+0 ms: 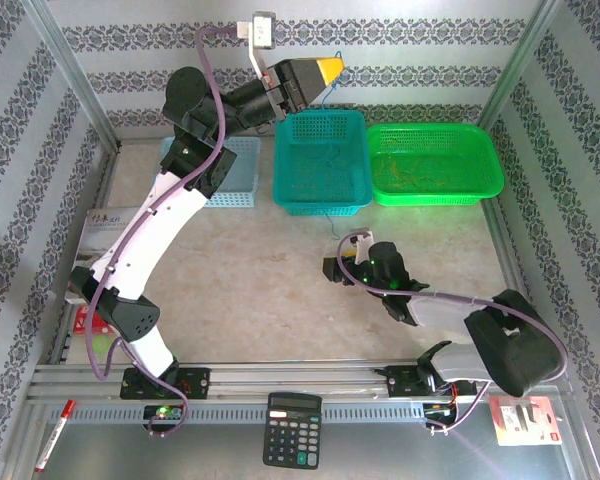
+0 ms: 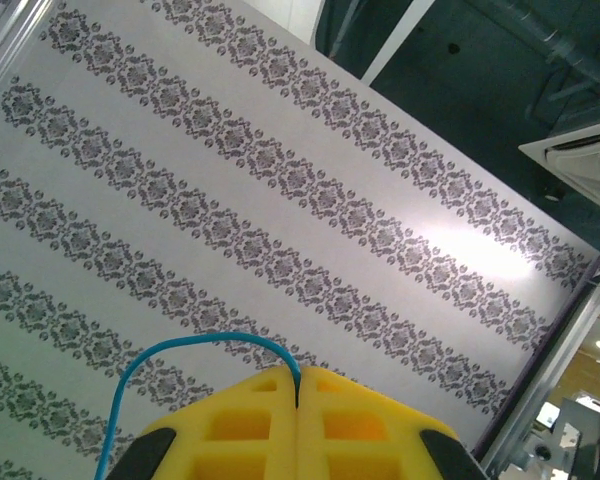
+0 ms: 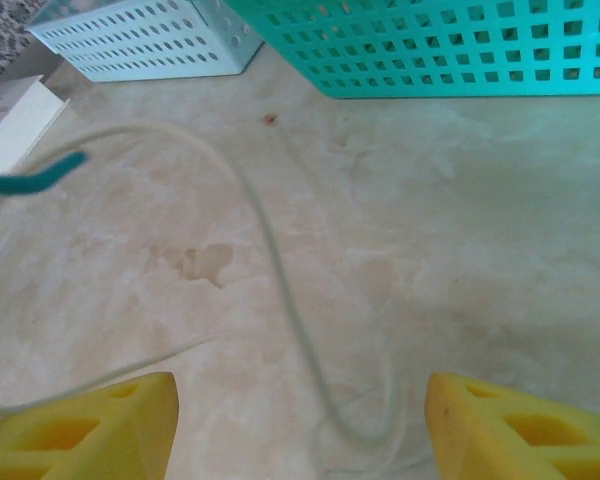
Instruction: Untangle the cables
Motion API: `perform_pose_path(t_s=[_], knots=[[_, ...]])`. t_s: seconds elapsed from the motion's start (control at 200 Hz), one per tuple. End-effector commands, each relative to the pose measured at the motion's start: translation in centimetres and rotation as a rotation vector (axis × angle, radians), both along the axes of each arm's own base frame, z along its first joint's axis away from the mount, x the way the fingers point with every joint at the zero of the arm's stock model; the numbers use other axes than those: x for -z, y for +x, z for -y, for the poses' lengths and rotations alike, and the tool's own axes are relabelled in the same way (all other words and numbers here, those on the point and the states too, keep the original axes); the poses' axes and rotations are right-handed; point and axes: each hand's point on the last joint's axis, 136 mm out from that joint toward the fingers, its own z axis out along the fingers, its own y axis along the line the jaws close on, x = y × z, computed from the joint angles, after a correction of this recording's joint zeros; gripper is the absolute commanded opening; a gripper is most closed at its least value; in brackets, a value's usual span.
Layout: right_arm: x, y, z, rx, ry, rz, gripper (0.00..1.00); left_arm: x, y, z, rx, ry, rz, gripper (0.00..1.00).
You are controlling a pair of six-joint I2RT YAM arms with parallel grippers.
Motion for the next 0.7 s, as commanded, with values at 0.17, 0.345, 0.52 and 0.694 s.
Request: perform_pose_path(t_s=[0.17, 0.345, 0.52, 0.694], knots=[[-1.3, 3.8, -2.7, -0.069, 0.063, 0.050, 0.03, -2.8, -1.9, -1.1, 0.033, -0.059, 0.065, 0.00], [0.4, 3.3, -1.4, -0.004, 0.070, 0.001, 0.00, -2.6, -1.2, -1.0, 0.006, -0.038, 0.078, 0.00], [2.7, 2.6, 2.1, 0.134, 0.044, -0.079, 0.00, -3.4, 0.5, -1.3, -0.058, -0.015, 0.122, 0.00], [5.4, 0.4, 6.0, 0.251, 0.010, -0.169, 0.00, -4.9, 3.9, -3.1, -0.147, -0.039, 0.149, 0.00]])
